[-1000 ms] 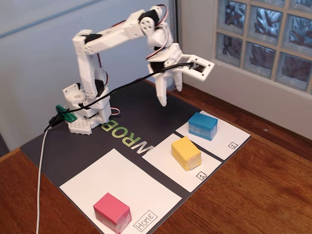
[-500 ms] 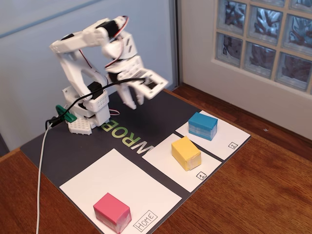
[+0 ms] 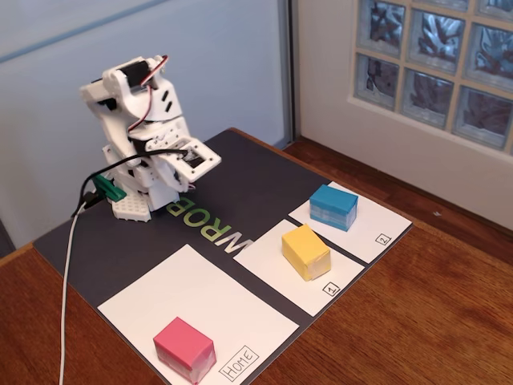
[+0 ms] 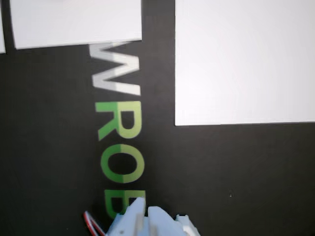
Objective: Move box blue to zone 2
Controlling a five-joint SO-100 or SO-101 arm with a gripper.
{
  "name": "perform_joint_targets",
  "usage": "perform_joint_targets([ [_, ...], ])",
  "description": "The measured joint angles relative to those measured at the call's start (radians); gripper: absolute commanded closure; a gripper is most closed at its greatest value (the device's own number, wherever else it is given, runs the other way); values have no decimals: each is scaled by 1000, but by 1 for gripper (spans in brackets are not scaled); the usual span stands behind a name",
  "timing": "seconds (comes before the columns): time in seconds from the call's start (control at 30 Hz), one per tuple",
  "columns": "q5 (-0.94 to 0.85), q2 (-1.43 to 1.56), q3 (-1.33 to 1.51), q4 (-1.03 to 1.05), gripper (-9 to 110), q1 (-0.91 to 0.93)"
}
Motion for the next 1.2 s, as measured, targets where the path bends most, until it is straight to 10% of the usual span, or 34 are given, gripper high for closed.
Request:
perform_joint_targets([
  [1.2,-86,449,522,-181,102,-66],
])
